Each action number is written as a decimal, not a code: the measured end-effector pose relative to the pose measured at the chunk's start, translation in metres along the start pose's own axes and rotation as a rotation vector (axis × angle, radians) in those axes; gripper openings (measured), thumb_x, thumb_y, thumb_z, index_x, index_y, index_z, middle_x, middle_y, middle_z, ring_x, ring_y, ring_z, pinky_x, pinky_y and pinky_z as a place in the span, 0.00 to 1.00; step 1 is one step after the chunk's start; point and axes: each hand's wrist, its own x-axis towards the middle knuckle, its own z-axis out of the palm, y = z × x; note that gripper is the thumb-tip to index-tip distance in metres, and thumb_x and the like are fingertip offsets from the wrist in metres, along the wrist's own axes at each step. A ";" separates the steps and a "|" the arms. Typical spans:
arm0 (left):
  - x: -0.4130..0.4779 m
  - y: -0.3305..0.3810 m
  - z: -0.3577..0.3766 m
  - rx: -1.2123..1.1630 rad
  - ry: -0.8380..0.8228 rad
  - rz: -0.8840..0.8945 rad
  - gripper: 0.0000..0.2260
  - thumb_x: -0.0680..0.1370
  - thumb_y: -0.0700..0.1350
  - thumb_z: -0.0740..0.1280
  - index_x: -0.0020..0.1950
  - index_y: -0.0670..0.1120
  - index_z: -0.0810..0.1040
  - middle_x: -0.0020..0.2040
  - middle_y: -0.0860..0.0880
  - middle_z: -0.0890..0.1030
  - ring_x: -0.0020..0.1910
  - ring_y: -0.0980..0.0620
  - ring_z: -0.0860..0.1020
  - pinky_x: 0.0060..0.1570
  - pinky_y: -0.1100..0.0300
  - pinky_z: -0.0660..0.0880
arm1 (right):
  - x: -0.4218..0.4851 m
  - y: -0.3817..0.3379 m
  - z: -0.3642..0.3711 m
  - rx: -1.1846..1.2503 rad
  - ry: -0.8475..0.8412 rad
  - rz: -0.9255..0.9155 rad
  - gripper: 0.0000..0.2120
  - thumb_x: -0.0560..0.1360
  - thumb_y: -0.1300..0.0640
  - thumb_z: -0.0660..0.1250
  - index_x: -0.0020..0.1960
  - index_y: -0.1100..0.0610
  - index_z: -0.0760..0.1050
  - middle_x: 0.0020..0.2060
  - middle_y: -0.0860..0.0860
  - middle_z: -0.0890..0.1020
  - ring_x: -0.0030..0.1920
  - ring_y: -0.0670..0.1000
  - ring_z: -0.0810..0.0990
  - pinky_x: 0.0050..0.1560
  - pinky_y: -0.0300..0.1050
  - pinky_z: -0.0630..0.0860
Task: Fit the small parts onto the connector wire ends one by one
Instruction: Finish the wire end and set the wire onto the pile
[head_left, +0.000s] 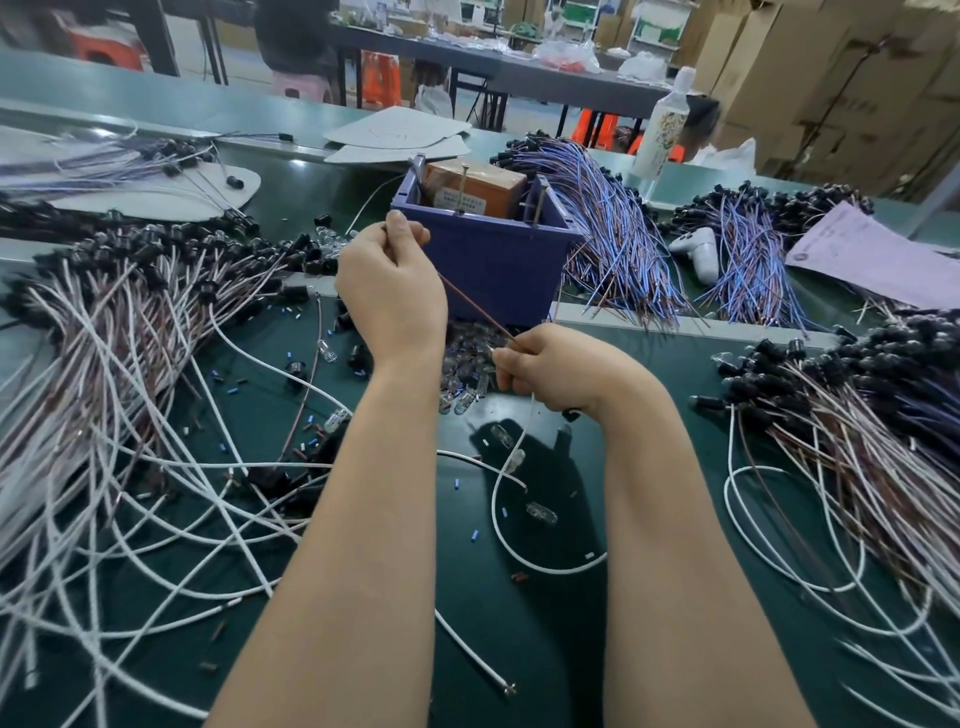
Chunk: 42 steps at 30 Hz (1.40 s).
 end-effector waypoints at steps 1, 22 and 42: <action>0.001 -0.001 -0.001 0.016 0.005 0.008 0.16 0.83 0.45 0.57 0.45 0.41 0.81 0.42 0.48 0.82 0.36 0.57 0.76 0.38 0.74 0.70 | 0.000 0.000 0.000 0.006 0.003 -0.005 0.18 0.82 0.50 0.57 0.34 0.52 0.73 0.29 0.45 0.74 0.25 0.47 0.67 0.22 0.34 0.65; -0.017 0.012 0.000 0.307 -1.005 -0.087 0.12 0.81 0.47 0.61 0.51 0.41 0.80 0.41 0.47 0.84 0.39 0.55 0.82 0.46 0.59 0.81 | 0.000 -0.001 -0.008 1.142 0.300 -0.050 0.14 0.82 0.58 0.58 0.41 0.61 0.75 0.30 0.54 0.71 0.15 0.41 0.63 0.16 0.32 0.59; 0.015 0.004 -0.007 -0.060 -0.378 -0.290 0.09 0.80 0.35 0.57 0.48 0.45 0.74 0.35 0.51 0.78 0.22 0.62 0.71 0.25 0.69 0.69 | -0.005 -0.020 -0.020 0.731 0.692 -0.284 0.12 0.83 0.56 0.53 0.51 0.55 0.75 0.26 0.45 0.70 0.27 0.44 0.73 0.32 0.37 0.73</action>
